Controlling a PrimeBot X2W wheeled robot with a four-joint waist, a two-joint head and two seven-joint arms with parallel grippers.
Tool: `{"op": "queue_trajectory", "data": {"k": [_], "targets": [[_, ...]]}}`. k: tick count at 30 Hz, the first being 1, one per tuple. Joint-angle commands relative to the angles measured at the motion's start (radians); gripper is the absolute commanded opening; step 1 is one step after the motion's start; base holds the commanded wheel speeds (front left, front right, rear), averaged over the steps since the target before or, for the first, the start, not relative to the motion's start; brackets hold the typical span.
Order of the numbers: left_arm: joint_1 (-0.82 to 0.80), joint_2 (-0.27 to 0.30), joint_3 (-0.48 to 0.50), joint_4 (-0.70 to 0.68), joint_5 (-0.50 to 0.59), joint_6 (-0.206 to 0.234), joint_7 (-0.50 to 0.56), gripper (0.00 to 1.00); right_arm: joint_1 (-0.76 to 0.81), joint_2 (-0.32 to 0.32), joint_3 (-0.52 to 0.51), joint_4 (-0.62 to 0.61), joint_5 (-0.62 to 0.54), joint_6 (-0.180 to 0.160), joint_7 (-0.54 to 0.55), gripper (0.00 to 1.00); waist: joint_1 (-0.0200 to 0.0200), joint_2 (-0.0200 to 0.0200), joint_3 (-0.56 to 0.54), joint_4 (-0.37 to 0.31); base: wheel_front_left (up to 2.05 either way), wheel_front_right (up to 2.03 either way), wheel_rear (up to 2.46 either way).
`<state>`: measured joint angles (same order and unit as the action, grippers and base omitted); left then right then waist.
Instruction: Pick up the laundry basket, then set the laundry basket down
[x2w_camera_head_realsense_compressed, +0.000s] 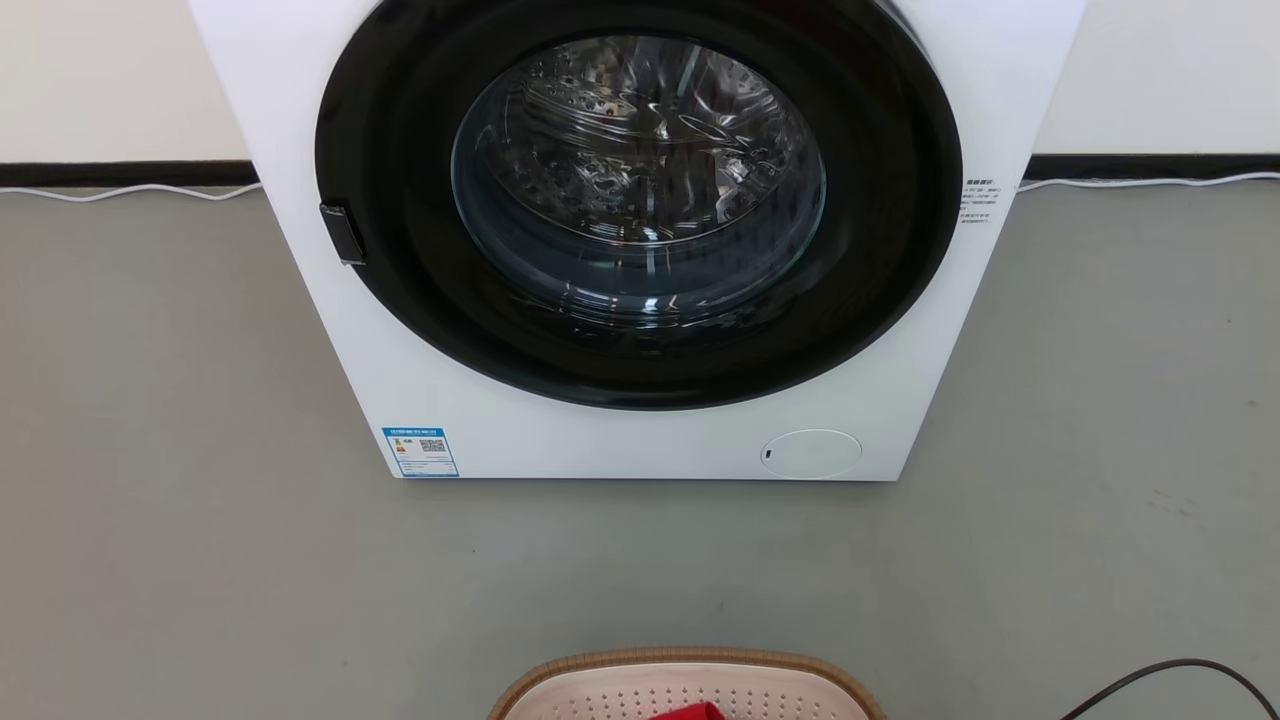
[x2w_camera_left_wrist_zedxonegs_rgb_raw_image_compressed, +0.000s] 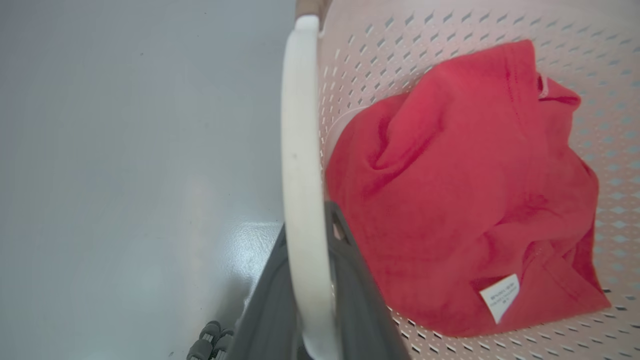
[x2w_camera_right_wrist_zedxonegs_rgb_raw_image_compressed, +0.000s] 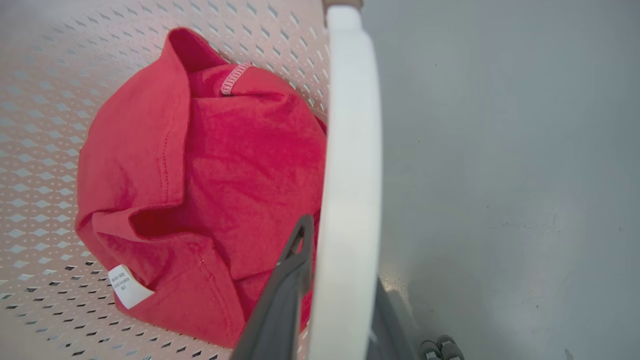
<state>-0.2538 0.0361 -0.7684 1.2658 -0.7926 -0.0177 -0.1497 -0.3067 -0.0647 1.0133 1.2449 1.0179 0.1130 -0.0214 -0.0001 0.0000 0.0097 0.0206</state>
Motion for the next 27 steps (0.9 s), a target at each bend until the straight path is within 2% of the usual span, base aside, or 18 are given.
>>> {"op": "queue_trajectory", "data": {"k": [1,18,27], "targets": [[-0.027,0.014,0.016,-0.004,-0.007,0.007,-0.015,0.00,0.005,0.015,0.025,-0.010,0.004,0.018,-0.019,0.00,0.0001,0.0000,0.001,0.000,0.00,0.00,0.00],[-0.035,0.014,-0.015,0.000,-0.037,0.008,-0.026,0.00,-0.007,0.015,0.067,-0.005,0.045,0.018,-0.034,0.00,0.0001,0.0000,0.012,-0.001,0.00,0.00,0.00],[-0.111,0.014,0.007,0.003,-0.068,0.018,-0.046,0.00,-0.075,0.015,0.056,0.008,0.073,0.018,-0.081,0.00,0.0001,0.0000,0.085,0.006,0.00,0.00,0.00]]}}
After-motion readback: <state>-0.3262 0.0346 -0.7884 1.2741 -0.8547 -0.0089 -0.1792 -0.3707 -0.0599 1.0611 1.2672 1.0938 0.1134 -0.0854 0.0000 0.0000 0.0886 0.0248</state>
